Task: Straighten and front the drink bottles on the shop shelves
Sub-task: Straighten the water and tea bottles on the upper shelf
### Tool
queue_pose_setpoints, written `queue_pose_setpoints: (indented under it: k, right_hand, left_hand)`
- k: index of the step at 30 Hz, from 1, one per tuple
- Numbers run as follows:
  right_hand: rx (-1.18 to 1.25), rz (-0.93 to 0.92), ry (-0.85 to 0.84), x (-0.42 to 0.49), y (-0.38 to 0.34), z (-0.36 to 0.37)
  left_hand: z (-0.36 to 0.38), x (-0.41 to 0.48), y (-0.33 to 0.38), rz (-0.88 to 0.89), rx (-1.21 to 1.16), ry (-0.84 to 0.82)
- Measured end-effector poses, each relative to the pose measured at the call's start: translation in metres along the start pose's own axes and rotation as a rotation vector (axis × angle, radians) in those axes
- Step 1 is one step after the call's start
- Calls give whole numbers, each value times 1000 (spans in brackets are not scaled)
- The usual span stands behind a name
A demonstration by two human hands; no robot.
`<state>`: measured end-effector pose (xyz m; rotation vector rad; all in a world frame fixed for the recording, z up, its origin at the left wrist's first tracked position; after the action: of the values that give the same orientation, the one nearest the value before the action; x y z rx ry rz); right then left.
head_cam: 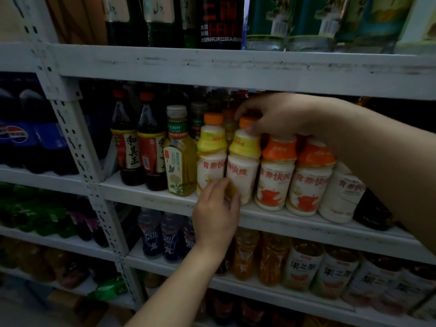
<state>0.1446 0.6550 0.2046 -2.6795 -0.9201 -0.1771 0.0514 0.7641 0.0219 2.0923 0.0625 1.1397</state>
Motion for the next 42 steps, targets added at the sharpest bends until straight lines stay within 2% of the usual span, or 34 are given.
queue_pose_setpoints:
  k: [4, 8, 17, 25, 28, 30, 32, 35, 37, 39, 42]
  right_hand:
    - [-20, 18, 91, 1, 1, 6]
    - [-78, 65, 196, 3, 2, 8]
    - [-116, 8, 127, 3, 0, 5]
    - [-131, -10, 133, 2, -2, 8]
    - [-188, -23, 232, -4, -11, 10]
    - [-355, -79, 358, -11, -26, 12]
    - [-520, -192, 483, -18, -52, 16]
    - [-534, -353, 536, -15, -91, 25]
    - [-485, -404, 526, -1, -112, 30]
    - [-440, -430, 488, 18, -130, 37]
    - [-398, -415, 409, 52, -150, 52]
  left_hand:
    - [6, 2, 0, -47, 31, -89]
    - [8, 3, 3, -55, -5, -63]
    - [8, -3, 5, 66, 31, 8]
    - [9, -4, 2, 66, 10, 6]
    - [-5, -1, -5, 74, 21, 42]
    - [-24, 5, -19, 62, 36, 115]
    - [-48, 15, -39, 7, 57, 182]
    - [-83, 37, -84, -223, 52, 228]
    - [-107, 56, -113, -320, 42, 266]
    - [-127, 77, -133, -321, 30, 281]
    - [-141, 108, -159, -384, 16, 178]
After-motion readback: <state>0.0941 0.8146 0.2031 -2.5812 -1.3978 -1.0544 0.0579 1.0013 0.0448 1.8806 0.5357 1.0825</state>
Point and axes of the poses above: each hand's wrist, its own x-axis towards the middle knuckle, its own z-axis out of the palm, y = z × x, the point moved 6 cm from there along x, towards the middle knuckle, and after that the axes turned 4 degrees about -z, right-handed, at the moved point
